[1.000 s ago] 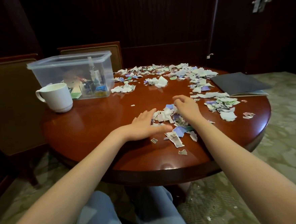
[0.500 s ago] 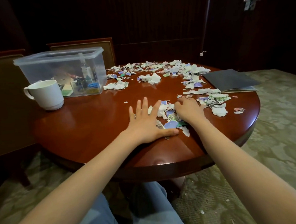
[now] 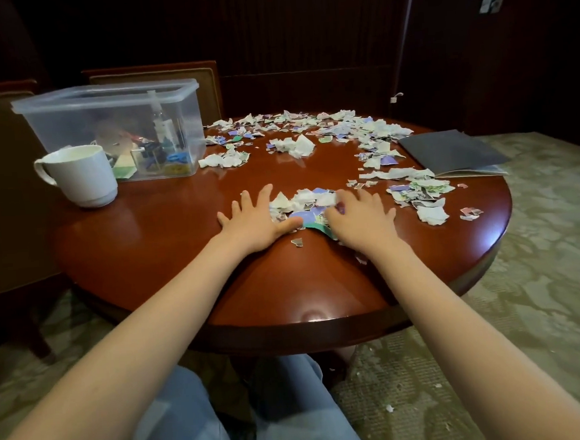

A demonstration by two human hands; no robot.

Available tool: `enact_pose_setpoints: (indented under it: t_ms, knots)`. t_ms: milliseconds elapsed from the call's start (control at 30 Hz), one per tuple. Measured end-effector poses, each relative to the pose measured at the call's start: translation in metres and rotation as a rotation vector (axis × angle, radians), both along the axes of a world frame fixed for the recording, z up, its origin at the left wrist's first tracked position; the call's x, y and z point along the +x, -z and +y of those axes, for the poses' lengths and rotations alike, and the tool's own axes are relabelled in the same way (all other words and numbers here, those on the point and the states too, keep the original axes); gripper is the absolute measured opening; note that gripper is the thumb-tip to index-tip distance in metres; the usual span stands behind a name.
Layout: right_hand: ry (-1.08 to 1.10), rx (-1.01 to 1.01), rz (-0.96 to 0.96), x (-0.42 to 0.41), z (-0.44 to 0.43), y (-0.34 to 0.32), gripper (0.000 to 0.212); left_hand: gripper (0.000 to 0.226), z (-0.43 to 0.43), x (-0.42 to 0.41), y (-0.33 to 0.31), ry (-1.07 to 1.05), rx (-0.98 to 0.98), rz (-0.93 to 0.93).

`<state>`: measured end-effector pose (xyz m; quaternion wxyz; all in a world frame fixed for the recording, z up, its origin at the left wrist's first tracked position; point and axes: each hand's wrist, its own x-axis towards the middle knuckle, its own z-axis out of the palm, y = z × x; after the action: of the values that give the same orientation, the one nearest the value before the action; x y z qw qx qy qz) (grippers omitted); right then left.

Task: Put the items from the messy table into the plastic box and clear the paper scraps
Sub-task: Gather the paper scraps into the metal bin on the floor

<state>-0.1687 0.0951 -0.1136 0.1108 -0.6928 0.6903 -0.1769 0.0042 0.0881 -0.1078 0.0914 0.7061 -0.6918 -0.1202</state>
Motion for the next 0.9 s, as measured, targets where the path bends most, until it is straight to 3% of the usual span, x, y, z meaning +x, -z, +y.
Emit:
enact_pose_setpoints:
  t_ms: [100,233,433,633,733,900]
  knots:
    - [-0.059,0.086,0.144,0.011,-0.001,0.006,0.067,0.101,-0.006,0.007,0.000,0.016,-0.019,0.033]
    - [-0.113,0.067,0.096,0.015,-0.015,0.004,0.078,0.112,-0.016,0.027,0.000,-0.032,-0.065,0.058]
    - [-0.216,0.058,0.049,0.026,-0.043,0.000,0.080,0.085,-0.019,0.038,0.001,0.172,-0.019,0.111]
    - [-0.403,0.003,-0.170,0.044,-0.063,-0.005,0.061,0.104,-0.017,0.042,0.003,0.202,0.054,0.543]
    - [-0.411,-0.012,-0.268,0.056,-0.074,-0.006,0.061,0.116,-0.013,0.042,0.004,0.242,0.052,0.504]
    - [-0.433,-0.082,0.077,0.074,-0.088,-0.001,0.057,0.121,-0.016,0.038,0.003,0.085,-0.109,0.260]
